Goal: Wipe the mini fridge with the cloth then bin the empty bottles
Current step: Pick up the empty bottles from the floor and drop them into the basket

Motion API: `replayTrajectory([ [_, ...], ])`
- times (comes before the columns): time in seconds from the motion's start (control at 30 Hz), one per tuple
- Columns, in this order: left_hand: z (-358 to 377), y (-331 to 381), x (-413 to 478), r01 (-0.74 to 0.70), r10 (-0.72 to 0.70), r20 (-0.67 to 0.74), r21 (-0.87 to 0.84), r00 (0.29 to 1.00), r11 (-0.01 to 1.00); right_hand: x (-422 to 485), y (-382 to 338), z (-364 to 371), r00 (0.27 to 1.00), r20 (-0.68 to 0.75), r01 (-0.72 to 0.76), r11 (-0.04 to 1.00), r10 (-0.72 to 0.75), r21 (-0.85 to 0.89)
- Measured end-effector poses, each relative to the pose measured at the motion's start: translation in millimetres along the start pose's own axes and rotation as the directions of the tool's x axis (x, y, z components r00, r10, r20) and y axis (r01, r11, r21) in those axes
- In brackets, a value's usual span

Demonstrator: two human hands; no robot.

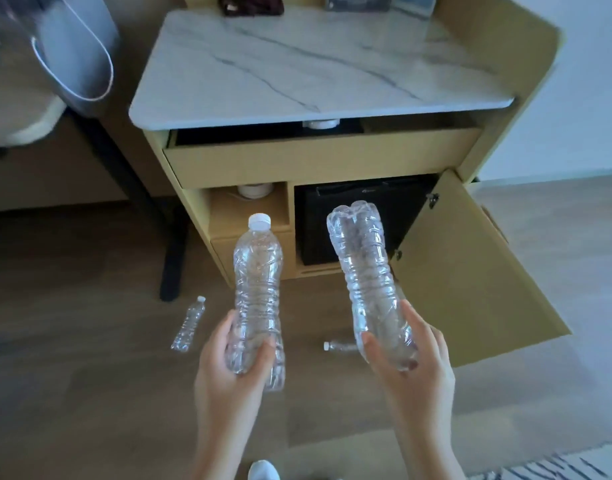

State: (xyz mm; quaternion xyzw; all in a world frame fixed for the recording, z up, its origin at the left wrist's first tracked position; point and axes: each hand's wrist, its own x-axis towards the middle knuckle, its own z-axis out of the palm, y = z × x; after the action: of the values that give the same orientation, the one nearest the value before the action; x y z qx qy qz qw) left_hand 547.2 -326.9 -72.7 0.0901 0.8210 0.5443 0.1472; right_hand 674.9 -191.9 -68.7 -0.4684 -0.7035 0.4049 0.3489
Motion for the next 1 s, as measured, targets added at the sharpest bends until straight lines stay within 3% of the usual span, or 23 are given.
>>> replayTrajectory([
  [0.43,-45,95,-23,-0.165,0.156,0.332,-0.002,0.930,0.986,-16,-70,-130,0.998,-0.054,0.033,0.981,-0.044,-0.191],
  [0.6,-50,111,-13,-0.184,0.178,0.412,-0.026,0.893,0.983,-29,-83,-152,0.991,-0.122,-0.075,0.968,0.046,-0.239],
  [1.0,40,150,-30,-0.230,0.264,0.599,-0.135,0.756,0.964,-20,-75,-214,0.954,-0.283,-0.174,0.950,0.097,-0.260],
])
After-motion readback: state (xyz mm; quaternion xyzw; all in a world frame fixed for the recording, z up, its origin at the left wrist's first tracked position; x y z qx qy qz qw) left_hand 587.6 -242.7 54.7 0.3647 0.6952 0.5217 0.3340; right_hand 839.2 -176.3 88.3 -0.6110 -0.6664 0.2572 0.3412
